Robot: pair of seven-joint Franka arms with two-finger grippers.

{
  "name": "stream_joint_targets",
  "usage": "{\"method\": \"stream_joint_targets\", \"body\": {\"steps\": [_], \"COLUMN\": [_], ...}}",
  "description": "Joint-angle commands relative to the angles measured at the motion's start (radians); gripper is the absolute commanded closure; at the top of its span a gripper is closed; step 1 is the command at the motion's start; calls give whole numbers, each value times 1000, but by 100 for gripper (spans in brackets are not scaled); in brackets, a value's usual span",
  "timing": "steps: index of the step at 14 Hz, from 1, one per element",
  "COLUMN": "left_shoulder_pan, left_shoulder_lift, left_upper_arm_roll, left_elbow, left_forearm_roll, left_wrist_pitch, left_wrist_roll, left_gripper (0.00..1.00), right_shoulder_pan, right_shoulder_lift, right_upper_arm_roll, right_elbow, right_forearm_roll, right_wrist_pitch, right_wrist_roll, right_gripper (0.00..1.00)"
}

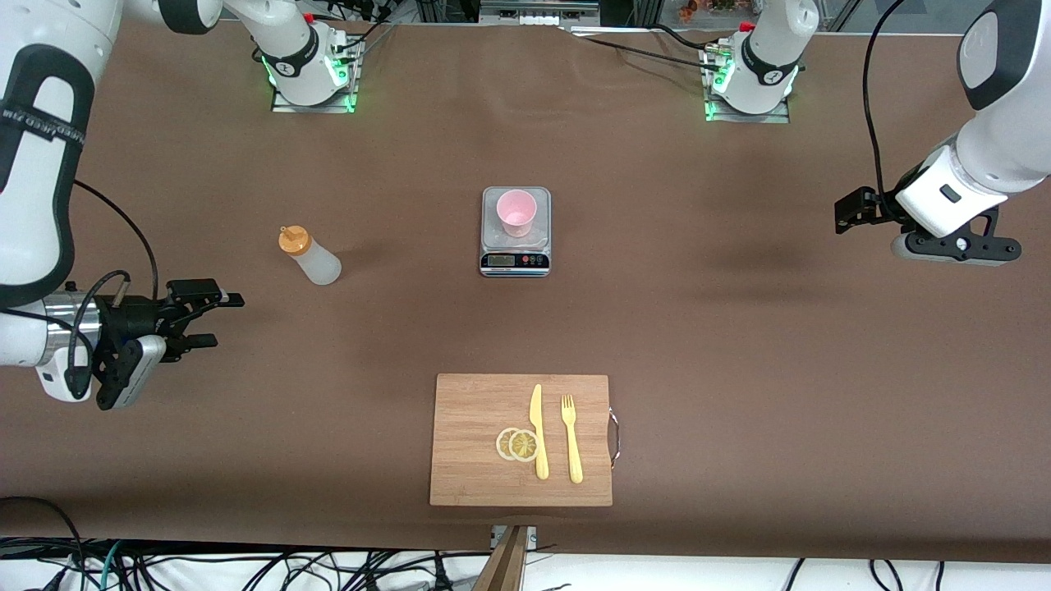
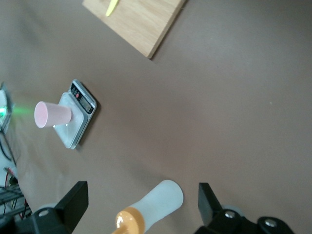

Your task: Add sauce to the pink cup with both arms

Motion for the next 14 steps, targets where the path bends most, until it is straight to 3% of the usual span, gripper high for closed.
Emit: {"method": "stream_joint_targets", "body": {"steps": [1,3,6,9,14], "left_shoulder_pan": [9,9,9,9,11], "left_shoulder_lift": [-4,-4,-2,-2,-2], "left_upper_arm_roll": [-3,-5,-5,-3,-3], "left_elbow": [1,1,1,0,0], "left_forearm_roll": [-16,-16,-16,-16,-17], "left_wrist_pitch": [-11,-11,-11,-11,-11], "left_wrist_roll": [25,25,25,25,26], "left_gripper": [0,0,0,0,0], "right_shoulder_pan": [-5,-8,-16,-42,-73], "right_shoulder_lift": [-73,-113,-219,-287,-371], "right_upper_arm_roll": [85,122,160,241,262], "right_elbow": [-22,-33,-144,-210,-339], "right_forearm_roll": [-137,-238,-381,-618,-677], "right_wrist_pitch": [19,19,45,80,189], "right_wrist_roll": [179,275,336,326,326], "right_gripper": [0,0,0,0,0]}}
